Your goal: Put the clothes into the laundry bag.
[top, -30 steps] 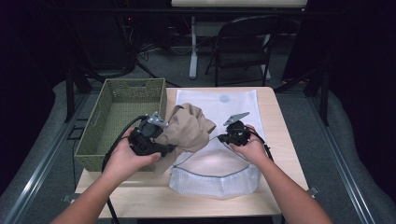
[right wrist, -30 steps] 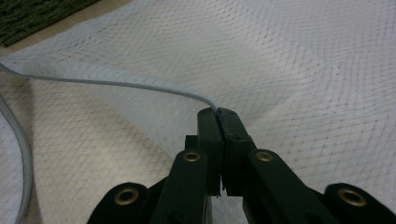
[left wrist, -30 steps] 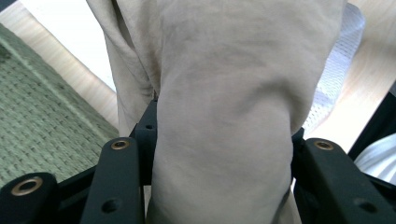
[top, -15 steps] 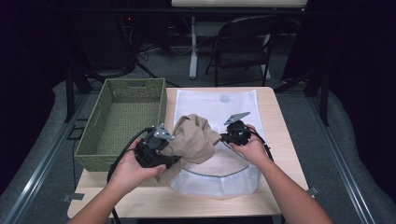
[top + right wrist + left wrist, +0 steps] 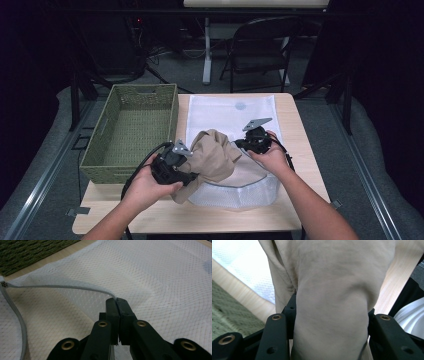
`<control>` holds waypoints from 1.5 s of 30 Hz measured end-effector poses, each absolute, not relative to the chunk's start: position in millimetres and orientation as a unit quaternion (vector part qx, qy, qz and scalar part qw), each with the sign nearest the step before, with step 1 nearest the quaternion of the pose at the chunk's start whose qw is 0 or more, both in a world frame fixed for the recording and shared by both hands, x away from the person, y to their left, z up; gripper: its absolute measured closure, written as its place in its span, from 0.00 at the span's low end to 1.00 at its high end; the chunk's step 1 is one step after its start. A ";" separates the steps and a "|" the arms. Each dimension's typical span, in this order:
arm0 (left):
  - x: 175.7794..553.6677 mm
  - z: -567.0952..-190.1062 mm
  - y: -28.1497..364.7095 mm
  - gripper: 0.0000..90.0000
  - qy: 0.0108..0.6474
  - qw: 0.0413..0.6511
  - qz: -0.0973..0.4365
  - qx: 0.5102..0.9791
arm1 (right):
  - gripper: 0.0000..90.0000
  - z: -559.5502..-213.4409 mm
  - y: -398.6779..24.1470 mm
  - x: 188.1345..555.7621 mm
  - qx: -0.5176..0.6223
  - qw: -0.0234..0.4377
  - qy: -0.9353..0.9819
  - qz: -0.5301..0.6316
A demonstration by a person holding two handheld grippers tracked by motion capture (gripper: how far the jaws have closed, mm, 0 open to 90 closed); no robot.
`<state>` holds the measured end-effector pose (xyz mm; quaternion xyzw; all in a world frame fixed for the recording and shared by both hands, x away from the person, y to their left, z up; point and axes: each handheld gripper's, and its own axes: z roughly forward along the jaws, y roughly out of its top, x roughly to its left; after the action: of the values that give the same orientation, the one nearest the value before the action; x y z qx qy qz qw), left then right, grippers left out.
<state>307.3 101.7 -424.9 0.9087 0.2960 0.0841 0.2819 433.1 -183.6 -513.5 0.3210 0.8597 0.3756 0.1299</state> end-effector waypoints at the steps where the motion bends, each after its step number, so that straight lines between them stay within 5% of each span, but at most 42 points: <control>1: 306.5 -426.3 100.3 0.57 0.295 0.281 0.084 0.909 | 0.98 -513.7 -183.2 433.0 0.322 0.130 0.859 0.376; 45: 293.2 -490.4 70.1 0.58 0.271 0.253 0.041 0.928 | 0.99 -510.0 -175.4 427.1 0.311 0.134 0.861 0.381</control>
<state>293.2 70.1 -490.4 0.9277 0.2712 0.0412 0.2532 427.1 -175.4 -510.0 0.3107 0.8606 0.3806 0.1339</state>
